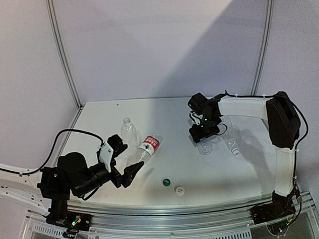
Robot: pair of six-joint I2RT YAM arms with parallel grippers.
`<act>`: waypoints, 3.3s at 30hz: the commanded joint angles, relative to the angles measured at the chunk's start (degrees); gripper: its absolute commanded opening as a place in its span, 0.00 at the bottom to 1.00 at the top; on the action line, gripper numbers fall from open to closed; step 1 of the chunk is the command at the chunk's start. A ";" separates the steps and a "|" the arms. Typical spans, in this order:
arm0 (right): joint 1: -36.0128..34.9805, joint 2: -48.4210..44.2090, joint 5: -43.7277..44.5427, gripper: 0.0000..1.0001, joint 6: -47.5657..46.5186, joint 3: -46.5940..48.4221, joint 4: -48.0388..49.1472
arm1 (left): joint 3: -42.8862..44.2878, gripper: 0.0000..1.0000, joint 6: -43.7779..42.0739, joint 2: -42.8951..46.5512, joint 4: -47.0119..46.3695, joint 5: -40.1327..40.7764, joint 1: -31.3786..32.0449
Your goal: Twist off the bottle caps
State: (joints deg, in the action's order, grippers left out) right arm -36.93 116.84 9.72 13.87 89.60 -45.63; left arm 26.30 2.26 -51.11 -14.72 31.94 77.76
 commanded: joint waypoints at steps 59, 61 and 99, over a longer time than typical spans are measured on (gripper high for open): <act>-41.95 -41.33 5.92 0.54 -1.55 -42.91 53.15 | 4.05 0.81 24.17 -24.53 -37.83 -4.26 -2.51; -42.16 -41.29 5.93 0.55 -1.48 -42.93 53.10 | 4.31 0.75 23.71 -25.03 -38.68 -5.55 -2.52; -43.29 -37.18 7.18 0.58 -2.30 -40.84 55.93 | 9.22 0.78 22.06 -25.91 -26.59 -9.61 -3.37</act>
State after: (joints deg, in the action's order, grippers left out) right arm -79.68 80.07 16.45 11.29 48.51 8.14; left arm 35.53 24.29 -76.60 -42.22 21.93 75.09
